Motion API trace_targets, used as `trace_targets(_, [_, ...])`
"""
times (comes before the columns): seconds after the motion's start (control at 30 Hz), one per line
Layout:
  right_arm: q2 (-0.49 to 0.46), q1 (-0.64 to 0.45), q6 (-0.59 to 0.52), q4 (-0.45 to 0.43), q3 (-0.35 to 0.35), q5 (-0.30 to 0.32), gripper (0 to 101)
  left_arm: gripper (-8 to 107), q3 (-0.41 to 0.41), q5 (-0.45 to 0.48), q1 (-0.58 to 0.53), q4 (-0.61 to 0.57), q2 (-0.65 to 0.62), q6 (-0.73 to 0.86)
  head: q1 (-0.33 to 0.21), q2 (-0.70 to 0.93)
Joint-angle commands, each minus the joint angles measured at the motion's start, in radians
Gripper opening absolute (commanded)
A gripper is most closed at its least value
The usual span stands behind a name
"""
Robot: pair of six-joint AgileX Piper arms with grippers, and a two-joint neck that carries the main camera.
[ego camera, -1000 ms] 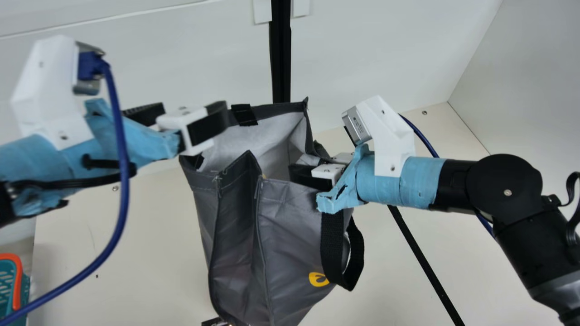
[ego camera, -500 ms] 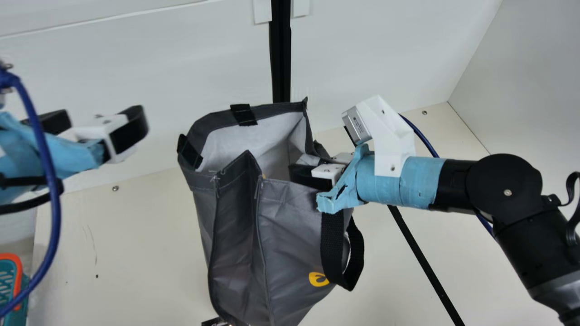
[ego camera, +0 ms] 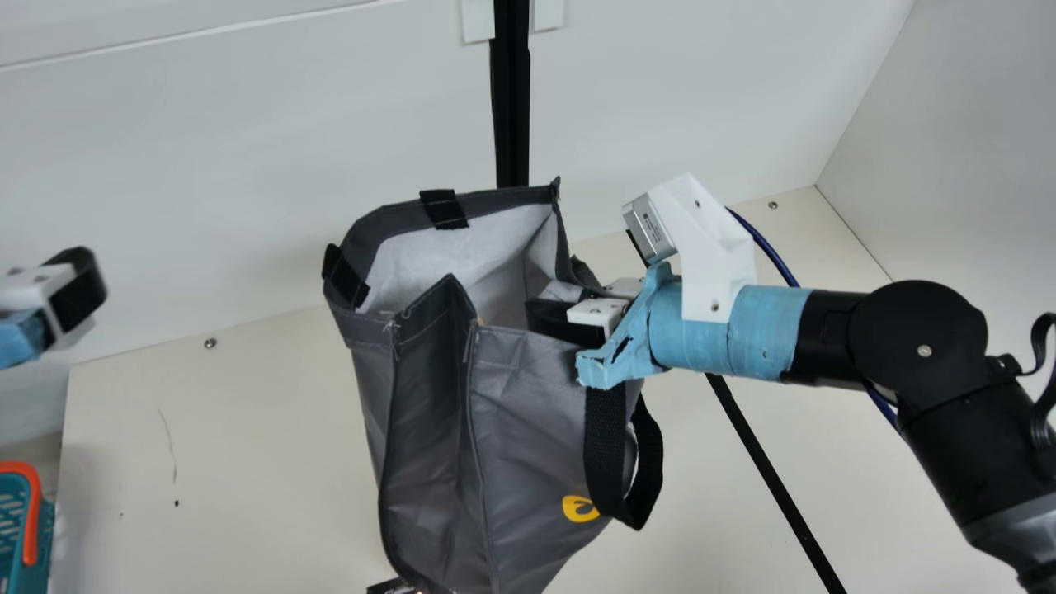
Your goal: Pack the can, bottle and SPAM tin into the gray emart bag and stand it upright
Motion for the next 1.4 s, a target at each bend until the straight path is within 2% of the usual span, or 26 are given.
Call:
trace_targets(0.0, [0.0, 0.0, 0.0, 0.0, 0.0, 0.0, 0, 90, 0.021, 0.004, 0.011, 0.056, -0.013, -0.01, -0.024, -0.001])
trace_targets(0.27, [0.0, 0.0, 0.0, 0.0, 0.0, 0.0, 0, 90, 0.106, 0.013, 0.052, 0.142, -0.074, -0.042, -0.024, -0.001])
trace_targets(0.6, [-0.019, 0.007, 0.016, -0.01, 0.01, 0.0, 0, 90, 0.105, 0.016, 0.052, 0.145, -0.074, -0.042, -0.024, -0.001])
trace_targets(0.77, [-0.016, 0.003, 0.027, -0.039, -0.021, -0.002, 0, 90, 0.105, 0.016, 0.052, 0.145, -0.074, -0.042, -0.024, -0.001])
trace_targets(1.1, [0.006, -0.044, 0.12, -0.241, -0.145, -0.016, 0, 90, 0.105, 0.016, 0.052, 0.145, -0.074, -0.042, -0.024, -0.001])
trace_targets(1.37, [0.011, -0.077, 0.229, -0.399, -0.206, -0.003, 0, 90, 0.105, 0.016, 0.052, 0.145, -0.074, -0.042, -0.024, -0.001])
